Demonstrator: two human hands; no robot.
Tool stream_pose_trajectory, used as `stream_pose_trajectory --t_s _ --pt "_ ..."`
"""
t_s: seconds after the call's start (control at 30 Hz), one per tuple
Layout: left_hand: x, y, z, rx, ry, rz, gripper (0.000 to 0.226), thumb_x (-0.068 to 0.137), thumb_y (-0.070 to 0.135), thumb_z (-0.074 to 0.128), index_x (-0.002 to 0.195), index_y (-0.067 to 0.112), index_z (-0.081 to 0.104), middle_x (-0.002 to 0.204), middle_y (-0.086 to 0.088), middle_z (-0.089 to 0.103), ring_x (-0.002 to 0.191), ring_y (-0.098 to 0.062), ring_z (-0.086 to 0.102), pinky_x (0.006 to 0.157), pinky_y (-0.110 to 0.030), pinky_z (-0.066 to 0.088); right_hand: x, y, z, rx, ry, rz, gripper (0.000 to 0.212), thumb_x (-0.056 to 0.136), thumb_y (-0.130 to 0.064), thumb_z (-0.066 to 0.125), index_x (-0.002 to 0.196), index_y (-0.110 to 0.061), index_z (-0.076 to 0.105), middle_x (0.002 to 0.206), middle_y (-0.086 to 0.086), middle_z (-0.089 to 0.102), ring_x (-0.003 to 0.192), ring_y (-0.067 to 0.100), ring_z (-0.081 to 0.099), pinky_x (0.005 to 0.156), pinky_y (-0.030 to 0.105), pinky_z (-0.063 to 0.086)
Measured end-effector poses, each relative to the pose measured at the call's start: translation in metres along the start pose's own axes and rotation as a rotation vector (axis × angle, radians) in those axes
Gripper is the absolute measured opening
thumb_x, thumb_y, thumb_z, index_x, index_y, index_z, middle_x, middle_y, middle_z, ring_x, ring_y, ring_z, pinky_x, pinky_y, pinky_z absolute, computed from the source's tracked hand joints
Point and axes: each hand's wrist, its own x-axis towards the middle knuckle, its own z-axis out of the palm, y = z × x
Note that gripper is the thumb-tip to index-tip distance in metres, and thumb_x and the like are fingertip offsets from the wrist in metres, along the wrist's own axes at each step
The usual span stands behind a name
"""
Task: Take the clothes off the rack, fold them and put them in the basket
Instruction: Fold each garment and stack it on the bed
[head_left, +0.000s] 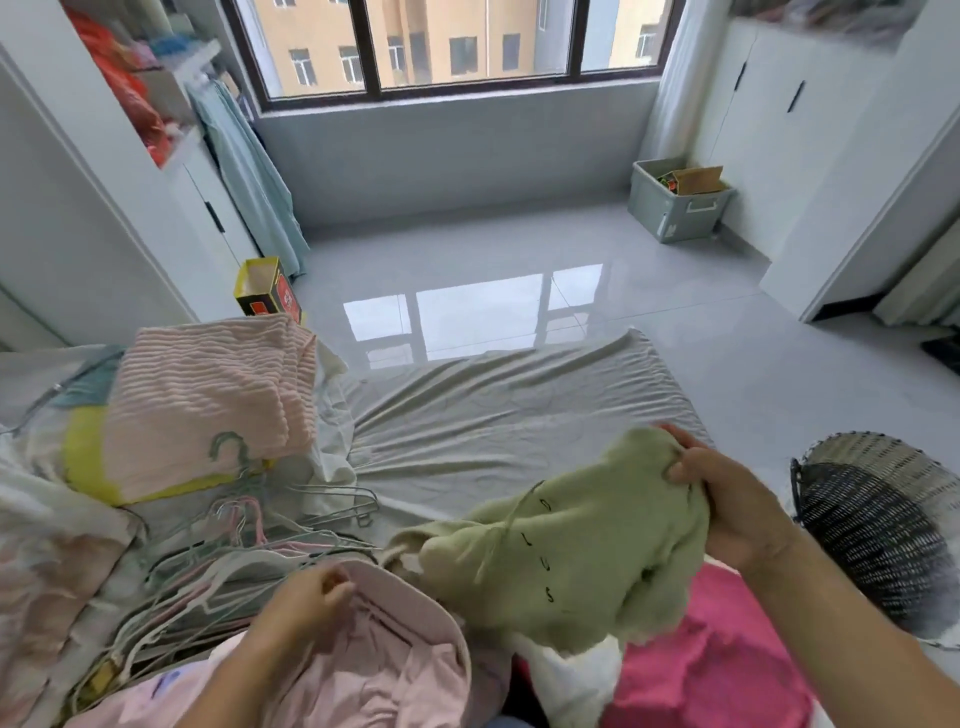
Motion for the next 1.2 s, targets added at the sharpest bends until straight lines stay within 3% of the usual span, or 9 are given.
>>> stream_pose_trajectory --t_s 0.1,0.17,0.4,0.5,0.63,0.8,0.93,1.07,1.2 --pt "0.023 0.059 -0.026 -0.086 0.052 0.205 0.006 0.091 0.022 0.057 0.086 0.02 0.057 0.077 0.004 0.059 0.074 -0.014 0.055 0.068 -0.029 0.043 -0.012 -0.042 0.046 0.095 -0.117 -0.037 0.044 0.051 -0.011 0.082 0.092 -0.007 0.069 0.086 0.02 0.066 0.081 0.028 0.066 0.075 0.033 0.054" --pt "0.034 0.095 -0.027 -0.039 -0.007 0.318 0.01 0.093 0.026 0.053 0.095 0.019 0.06 0.086 0.002 0.061 0.08 -0.015 0.056 0.071 -0.027 0.043 -0.024 -0.058 0.061 0.106 -0.241 -0.099 0.033 0.084 0.004 0.042 0.116 0.007 0.05 0.113 0.032 0.054 0.108 0.041 0.052 0.096 0.046 0.037" --pt "0.029 0.204 0.043 -0.081 -0.037 0.567 0.045 0.093 0.035 0.053 0.133 0.015 0.046 0.133 -0.003 0.053 0.12 -0.019 0.05 0.098 -0.03 0.04 -0.06 -0.105 0.117 -0.137 -0.405 -0.194 0.018 0.076 0.004 0.053 0.094 0.005 0.053 0.088 0.024 0.061 0.083 0.034 0.062 0.078 0.039 0.051" --pt "0.007 0.222 0.082 -0.433 -0.39 0.558 0.069 0.086 0.033 0.061 0.145 0.023 0.027 0.147 -0.002 0.034 0.129 -0.018 0.04 0.106 -0.034 0.037 -0.071 -0.118 0.122 -0.355 -0.328 -0.3 0.02 0.06 -0.011 0.071 0.077 -0.008 0.061 0.07 0.007 0.064 0.064 0.019 0.062 0.063 0.025 0.053" --pt "-0.011 0.197 0.145 -0.37 -0.708 0.382 0.047 0.08 0.028 0.055 0.126 0.016 0.053 0.128 -0.007 0.056 0.116 -0.019 0.052 0.102 -0.031 0.042 -0.08 -0.132 0.091 -0.43 -0.231 -0.33 0.033 0.042 -0.021 0.081 0.069 -0.013 0.062 0.064 0.003 0.06 0.058 0.016 0.058 0.058 0.023 0.051" --pt "-0.012 0.193 0.122 -0.588 -0.353 0.269 0.014 0.082 0.028 0.066 0.078 0.014 0.064 0.077 -0.005 0.064 0.069 -0.015 0.059 0.064 -0.023 0.045 -0.089 -0.141 -0.002 -0.645 0.026 -0.101 0.028 0.039 -0.016 0.075 0.062 -0.013 0.059 0.062 0.004 0.053 0.056 0.015 0.05 0.049 0.02 0.044" --pt "-0.016 0.228 0.056 -0.792 -0.016 0.287 0.019 0.075 0.023 0.074 0.085 0.014 0.062 0.079 -0.007 0.059 0.071 -0.018 0.055 0.058 -0.024 0.047 -0.091 -0.119 -0.093 -0.939 0.208 0.305 0.017 0.082 -0.026 0.066 0.08 -0.01 0.063 0.077 0.006 0.06 0.061 0.012 0.057 0.062 0.027 0.05" --pt "-0.045 0.285 0.014 -0.744 0.121 0.411 0.022 0.075 0.025 0.074 0.088 0.014 0.06 0.083 -0.007 0.054 0.074 -0.017 0.05 0.059 -0.024 0.041 -0.097 -0.093 -0.168 -1.489 0.123 0.64 0.032 0.092 -0.038 0.053 0.105 -0.011 0.064 0.106 0.006 0.061 0.084 0.01 0.055 0.078 0.023 0.048" --pt "-0.091 0.314 -0.02 -0.698 0.125 0.537 0.044 0.057 0.035 0.076 0.092 0.012 0.061 0.081 -0.001 0.059 0.074 -0.009 0.054 0.061 -0.019 0.044 -0.092 -0.112 -0.223 -0.845 0.013 0.413 0.054 0.055 -0.028 0.084 0.094 0.002 0.061 0.089 0.016 0.064 0.077 0.022 0.062 0.077 0.039 0.054"
